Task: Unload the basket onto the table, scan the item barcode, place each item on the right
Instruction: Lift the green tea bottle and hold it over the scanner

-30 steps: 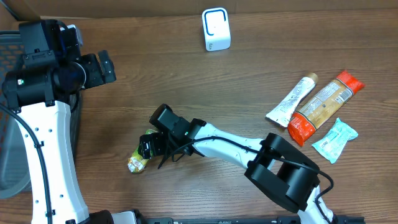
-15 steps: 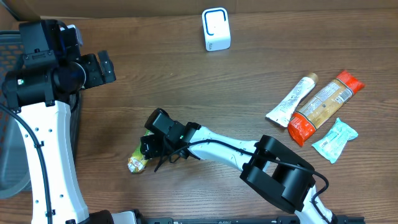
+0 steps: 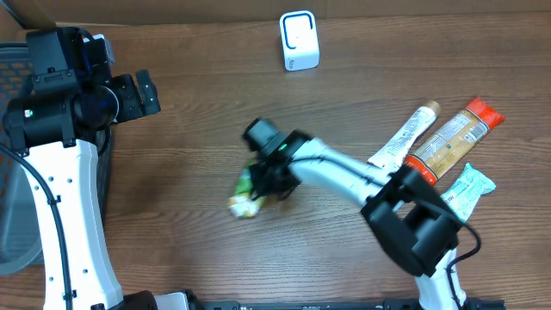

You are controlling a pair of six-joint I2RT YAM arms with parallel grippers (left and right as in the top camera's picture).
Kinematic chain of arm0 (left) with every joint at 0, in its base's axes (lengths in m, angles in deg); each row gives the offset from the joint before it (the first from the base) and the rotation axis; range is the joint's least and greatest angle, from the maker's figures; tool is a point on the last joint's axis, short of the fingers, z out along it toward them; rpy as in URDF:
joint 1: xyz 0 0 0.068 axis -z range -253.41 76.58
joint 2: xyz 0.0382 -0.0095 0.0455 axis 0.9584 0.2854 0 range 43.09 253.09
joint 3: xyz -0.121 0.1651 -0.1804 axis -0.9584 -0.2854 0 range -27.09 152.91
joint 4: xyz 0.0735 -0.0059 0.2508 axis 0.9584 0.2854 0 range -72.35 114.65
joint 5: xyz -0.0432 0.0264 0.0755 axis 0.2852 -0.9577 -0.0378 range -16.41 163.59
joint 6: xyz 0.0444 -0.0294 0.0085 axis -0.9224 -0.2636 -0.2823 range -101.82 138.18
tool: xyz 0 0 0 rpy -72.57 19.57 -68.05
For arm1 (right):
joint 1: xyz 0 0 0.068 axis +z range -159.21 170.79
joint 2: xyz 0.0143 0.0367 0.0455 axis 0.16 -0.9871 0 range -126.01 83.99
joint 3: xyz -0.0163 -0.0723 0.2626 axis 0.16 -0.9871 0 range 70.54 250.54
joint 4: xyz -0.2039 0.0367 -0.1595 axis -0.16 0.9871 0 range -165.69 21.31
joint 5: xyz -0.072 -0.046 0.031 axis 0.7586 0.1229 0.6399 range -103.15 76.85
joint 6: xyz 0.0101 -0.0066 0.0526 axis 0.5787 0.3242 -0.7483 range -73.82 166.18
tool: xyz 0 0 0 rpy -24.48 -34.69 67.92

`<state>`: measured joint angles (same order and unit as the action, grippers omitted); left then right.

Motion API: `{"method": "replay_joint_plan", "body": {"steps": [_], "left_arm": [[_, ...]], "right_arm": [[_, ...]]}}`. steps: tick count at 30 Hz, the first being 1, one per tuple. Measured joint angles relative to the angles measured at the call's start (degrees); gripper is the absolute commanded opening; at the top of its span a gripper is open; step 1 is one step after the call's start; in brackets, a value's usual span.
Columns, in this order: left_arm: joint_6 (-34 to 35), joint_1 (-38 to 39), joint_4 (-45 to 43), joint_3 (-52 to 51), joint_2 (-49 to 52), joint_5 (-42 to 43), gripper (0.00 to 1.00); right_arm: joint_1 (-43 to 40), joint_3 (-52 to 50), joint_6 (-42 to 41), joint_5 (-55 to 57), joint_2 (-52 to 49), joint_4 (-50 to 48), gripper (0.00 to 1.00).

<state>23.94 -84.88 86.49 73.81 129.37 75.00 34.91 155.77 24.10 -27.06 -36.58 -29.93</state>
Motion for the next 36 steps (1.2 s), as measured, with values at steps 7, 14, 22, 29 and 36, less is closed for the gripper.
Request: {"method": "replay_joint_plan", "body": {"steps": [7, 14, 22, 29, 36], "left_arm": [[0.0, 0.0, 0.0, 0.0, 0.0, 0.0, 1.0], [0.0, 0.0, 0.0, 0.0, 0.0, 0.0, 0.99], [0.0, 0.0, 0.0, 0.0, 0.0, 0.0, 1.0], [0.0, 0.0, 0.0, 0.0, 0.0, 0.0, 1.0], [0.0, 0.0, 0.0, 0.0, 0.0, 0.0, 1.0]], "right_arm": [[-9.5, -1.6, 18.2, 4.8, 3.7, 5.8, 0.79], [-10.4, -1.6, 11.8, 0.6, 9.3, 4.4, 1.0], [-4.5, -4.6, -1.4, -3.6, 9.3, -3.2, 1.0], [-0.4, -9.2, -13.6, -0.2, 6.8, -7.2, 0.75], [-0.2, -11.5, -18.3, 1.0, 5.1, -13.5, 0.12]]}}
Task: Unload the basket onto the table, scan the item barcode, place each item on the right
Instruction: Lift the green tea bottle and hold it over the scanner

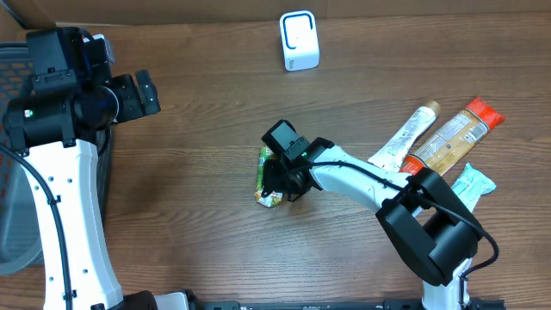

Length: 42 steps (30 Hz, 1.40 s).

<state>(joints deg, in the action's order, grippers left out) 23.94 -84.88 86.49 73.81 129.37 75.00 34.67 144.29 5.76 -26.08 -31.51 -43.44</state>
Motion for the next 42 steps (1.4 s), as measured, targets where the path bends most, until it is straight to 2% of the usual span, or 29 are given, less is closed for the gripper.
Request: {"method": "replay_joint_plan", "body": {"steps": [2, 6, 12, 18, 22, 25, 30, 42], "left_arm": [[0.0, 0.0, 0.0, 0.0, 0.0, 0.0, 1.0], [0.0, 0.0, 0.0, 0.0, 0.0, 0.0, 1.0], [0.0, 0.0, 0.0, 0.0, 0.0, 0.0, 1.0], [0.0, 0.0, 0.0, 0.0, 0.0, 0.0, 1.0], [0.0, 0.0, 0.0, 0.0, 0.0, 0.0, 0.99], [0.0, 0.0, 0.0, 0.0, 0.0, 0.0, 1.0], [0.0, 0.0, 0.0, 0.0, 0.0, 0.0, 1.0], [0.0, 0.0, 0.0, 0.0, 0.0, 0.0, 0.99]], "right_arm": [[-0.3, 0.2, -0.8, -0.9, 0.4, -0.3, 0.04], [-0.5, 0.2, -0.6, -2.9, 1.0, -0.8, 0.04], [-3.7, -0.3, 7.7, -12.5, 1.1, 0.0, 0.04], [-11.9, -2.3, 23.9, -35.2, 6.3, 2.4, 0.04], [-18.7, -2.3, 29.7, -46.8, 14.7, 3.2, 0.04], [-22.8, -2.3, 31.8, -53.5, 20.1, 2.9, 0.04], [-25.5, -2.3, 33.2, -60.1, 23.4, 3.0, 0.04], [-29.3, -2.3, 33.2, -63.8, 26.3, 3.3, 0.04]]}}
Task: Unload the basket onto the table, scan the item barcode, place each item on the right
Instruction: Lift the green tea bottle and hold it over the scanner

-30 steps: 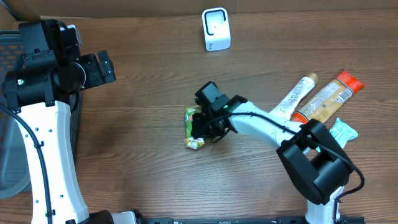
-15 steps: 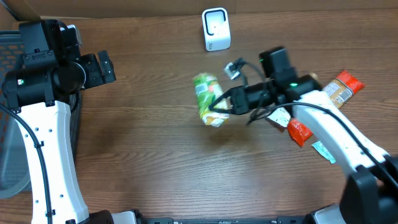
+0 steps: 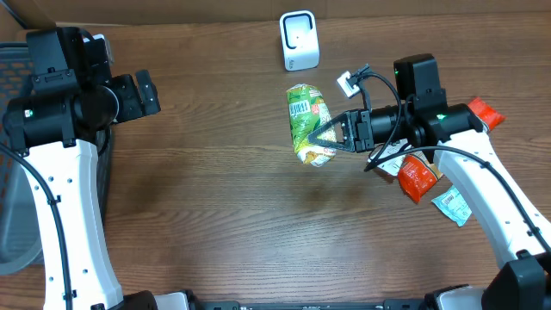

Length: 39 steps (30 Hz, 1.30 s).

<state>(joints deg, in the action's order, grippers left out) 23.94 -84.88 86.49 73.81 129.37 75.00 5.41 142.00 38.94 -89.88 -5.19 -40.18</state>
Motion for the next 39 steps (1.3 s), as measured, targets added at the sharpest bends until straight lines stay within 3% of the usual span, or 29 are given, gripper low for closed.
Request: {"method": "replay_joint_plan", "body": {"steps": [7, 12, 18, 28, 39], "left_arm": [[0.0, 0.0, 0.0, 0.0, 0.0, 0.0, 1.0], [0.0, 0.0, 0.0, 0.0, 0.0, 0.0, 0.99], [0.0, 0.0, 0.0, 0.0, 0.0, 0.0, 1.0], [0.0, 0.0, 0.0, 0.0, 0.0, 0.0, 0.99], [0.0, 0.0, 0.0, 0.0, 0.0, 0.0, 1.0]], "right_arm": [[0.0, 0.1, -2.1, 3.0, 0.2, 1.6, 0.04], [0.0, 4.6, -3.3, 9.9, 0.2, 10.2, 0.04], [1.3, 18.9, -2.6, 29.3, 0.2, 24.2, 0.04], [7.9, 30.8, -2.4, 61.4, -0.7, 26.8, 0.03], [9.6, 49.6, 1.0, 83.2, -19.8, 27.6, 0.04]]}}
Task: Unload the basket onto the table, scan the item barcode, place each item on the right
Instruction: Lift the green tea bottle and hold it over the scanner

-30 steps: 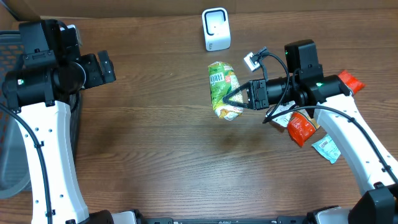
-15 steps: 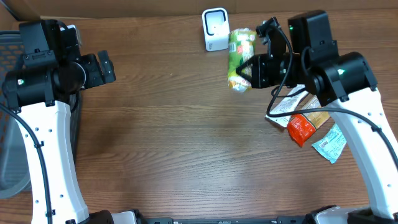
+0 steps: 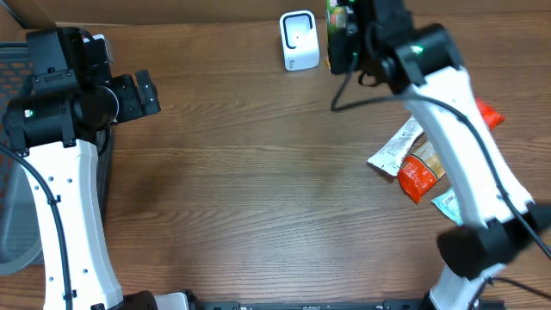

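Note:
The white barcode scanner (image 3: 299,40) stands upright at the back of the table. My right arm is raised high toward the camera. Its gripper (image 3: 343,36) is just right of the scanner and is shut on a green snack packet (image 3: 335,12). Only a sliver of the packet shows at the top edge; the arm hides the rest of it. My left gripper (image 3: 142,93) hangs open and holds nothing at the far left, well away from the scanner.
A white tube (image 3: 398,145), an orange-red packet (image 3: 419,177), a teal packet (image 3: 448,203) and a red-tipped item (image 3: 488,113) lie at the right, partly under my right arm. A dark mesh basket (image 3: 9,57) sits at the left edge.
My right gripper, still holding the green packet, has moved from mid-table below the scanner up and back to just right of the scanner. Most of the packet is now hidden. The left arm has not moved.
My right gripper was at the green packet on the table left of centre. Then the packet lay nearer the middle, still on the wood. Later the gripper held it lifted in front of the scanner, and now at the scanner's right side.

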You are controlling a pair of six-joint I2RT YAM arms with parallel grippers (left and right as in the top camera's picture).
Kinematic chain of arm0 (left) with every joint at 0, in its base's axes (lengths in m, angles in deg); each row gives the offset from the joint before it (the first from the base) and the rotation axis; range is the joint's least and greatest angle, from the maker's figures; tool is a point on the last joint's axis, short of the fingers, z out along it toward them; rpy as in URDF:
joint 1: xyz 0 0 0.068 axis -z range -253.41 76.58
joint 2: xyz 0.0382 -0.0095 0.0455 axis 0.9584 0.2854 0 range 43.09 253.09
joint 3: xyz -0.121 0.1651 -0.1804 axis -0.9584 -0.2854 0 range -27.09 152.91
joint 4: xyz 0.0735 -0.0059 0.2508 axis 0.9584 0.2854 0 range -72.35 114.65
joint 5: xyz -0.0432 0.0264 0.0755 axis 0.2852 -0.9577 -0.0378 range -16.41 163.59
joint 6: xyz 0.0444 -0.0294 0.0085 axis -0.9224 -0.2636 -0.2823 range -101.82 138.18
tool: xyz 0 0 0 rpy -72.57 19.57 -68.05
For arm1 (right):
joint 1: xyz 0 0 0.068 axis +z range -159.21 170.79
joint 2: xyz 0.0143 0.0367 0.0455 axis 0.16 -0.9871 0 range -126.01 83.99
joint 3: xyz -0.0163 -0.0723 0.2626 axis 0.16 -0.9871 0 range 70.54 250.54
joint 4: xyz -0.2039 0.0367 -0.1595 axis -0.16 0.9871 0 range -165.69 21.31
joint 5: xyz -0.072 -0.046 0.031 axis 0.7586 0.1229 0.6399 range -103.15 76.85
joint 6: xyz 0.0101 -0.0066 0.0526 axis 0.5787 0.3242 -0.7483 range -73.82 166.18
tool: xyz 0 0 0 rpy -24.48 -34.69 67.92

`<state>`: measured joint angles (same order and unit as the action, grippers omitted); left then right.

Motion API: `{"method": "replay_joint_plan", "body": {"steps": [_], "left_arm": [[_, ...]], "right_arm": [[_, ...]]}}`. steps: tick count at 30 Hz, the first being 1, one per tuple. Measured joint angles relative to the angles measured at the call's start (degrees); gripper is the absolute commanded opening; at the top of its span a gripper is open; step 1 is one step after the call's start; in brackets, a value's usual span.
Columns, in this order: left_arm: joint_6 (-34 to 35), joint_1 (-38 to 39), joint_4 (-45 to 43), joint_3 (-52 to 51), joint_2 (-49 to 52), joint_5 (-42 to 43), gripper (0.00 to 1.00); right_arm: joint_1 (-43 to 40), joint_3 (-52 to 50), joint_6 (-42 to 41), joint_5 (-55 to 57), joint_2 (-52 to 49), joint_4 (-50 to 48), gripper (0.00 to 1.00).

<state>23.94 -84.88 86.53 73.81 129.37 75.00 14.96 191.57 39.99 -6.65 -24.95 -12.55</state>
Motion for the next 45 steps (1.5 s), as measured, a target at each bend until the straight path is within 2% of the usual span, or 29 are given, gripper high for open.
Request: {"method": "replay_joint_plan", "body": {"steps": [5, 9, 14, 21, 29, 35, 45], "left_arm": [[0.0, 0.0, 0.0, 0.0, 0.0, 0.0, 1.0], [0.0, 0.0, 0.0, 0.0, 0.0, 0.0, 0.99], [0.0, 0.0, 0.0, 0.0, 0.0, 0.0, 1.0], [0.0, 0.0, 0.0, 0.0, 0.0, 0.0, 1.0], [0.0, 0.0, 0.0, 0.0, 0.0, 0.0, 1.0], [0.0, 0.0, 0.0, 0.0, 0.0, 0.0, 1.0], [0.0, 0.0, 0.0, 0.0, 0.0, 0.0, 0.99]], "right_arm": [[0.4, 0.1, 7.4, 9.5, -9.3, -7.9, 0.04], [0.5, 0.1, 17.8, 15.0, -16.5, -16.2, 0.04], [0.6, 0.1, 30.9, 19.1, -23.1, -25.9, 0.04], [0.9, 0.1, 44.5, 21.0, -27.9, -33.6, 0.04], [2.8, 0.1, 52.4, 21.7, -28.5, -40.3, 0.04], [4.7, 0.1, 58.4, 27.1, -30.7, -45.0, 0.04], [4.6, 0.1, 60.7, 32.0, -33.0, -45.4, 0.04]]}}
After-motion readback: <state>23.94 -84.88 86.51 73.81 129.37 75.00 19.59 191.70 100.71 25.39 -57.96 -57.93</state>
